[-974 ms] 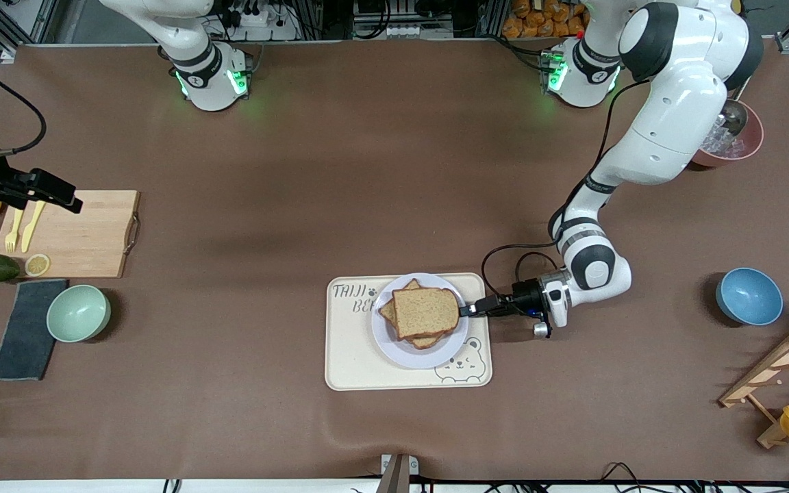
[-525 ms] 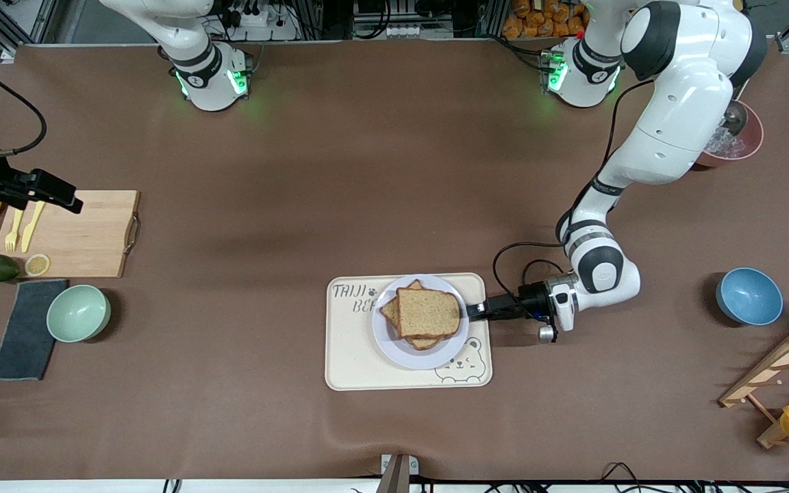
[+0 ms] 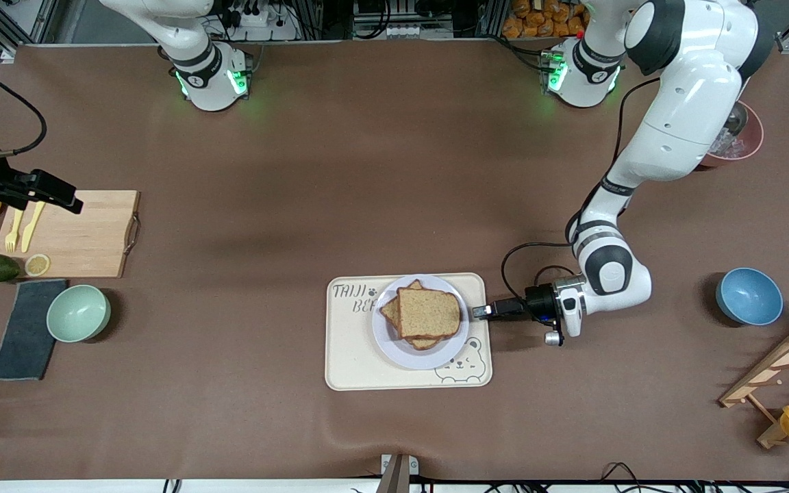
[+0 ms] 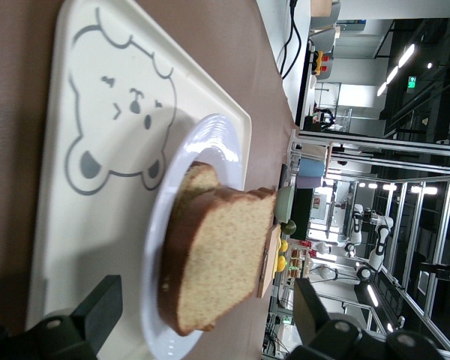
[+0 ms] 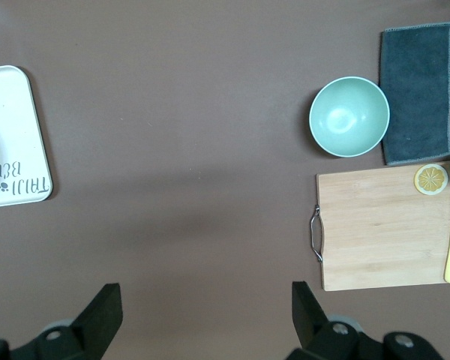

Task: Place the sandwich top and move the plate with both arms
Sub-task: 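Open the left gripper to release the plate rim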

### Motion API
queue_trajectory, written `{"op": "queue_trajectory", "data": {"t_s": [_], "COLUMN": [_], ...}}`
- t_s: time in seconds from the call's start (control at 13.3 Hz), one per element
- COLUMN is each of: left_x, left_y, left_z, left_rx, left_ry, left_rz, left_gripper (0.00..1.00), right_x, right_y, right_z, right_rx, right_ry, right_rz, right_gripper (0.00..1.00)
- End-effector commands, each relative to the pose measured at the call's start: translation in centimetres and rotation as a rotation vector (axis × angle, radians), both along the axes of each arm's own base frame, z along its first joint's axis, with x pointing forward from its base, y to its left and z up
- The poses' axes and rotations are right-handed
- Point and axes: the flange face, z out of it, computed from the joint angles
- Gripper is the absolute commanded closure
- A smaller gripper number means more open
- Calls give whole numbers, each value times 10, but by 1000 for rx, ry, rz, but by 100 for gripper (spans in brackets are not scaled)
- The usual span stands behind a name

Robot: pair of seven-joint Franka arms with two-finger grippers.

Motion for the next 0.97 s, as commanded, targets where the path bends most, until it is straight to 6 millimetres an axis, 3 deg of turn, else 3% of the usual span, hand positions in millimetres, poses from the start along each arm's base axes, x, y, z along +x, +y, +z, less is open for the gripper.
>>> {"op": "queue_trajectory", "data": {"t_s": [0.0,0.15,0.52,0.9], "left_x": [-1,2,6,1], "left_y": [-1,2,24,77], "left_z": [35,55,142,231], "left_rx": [24,54,233,431], "left_ry": [39,54,147,161], "left_rz": [0,-23,-89,-163], "left_gripper": [0,0,0,0], "right_x": [0,0,0,0], "right_y": [-1,-1,-2,-3], "right_z": [1,1,1,1], "right_rx": [-3,-3,-3,-3], "right_ry": [-2,-2,-4,-4], "right_rz": [-3,-5,-5,-6], "right_gripper": [0,0,0,0]}}
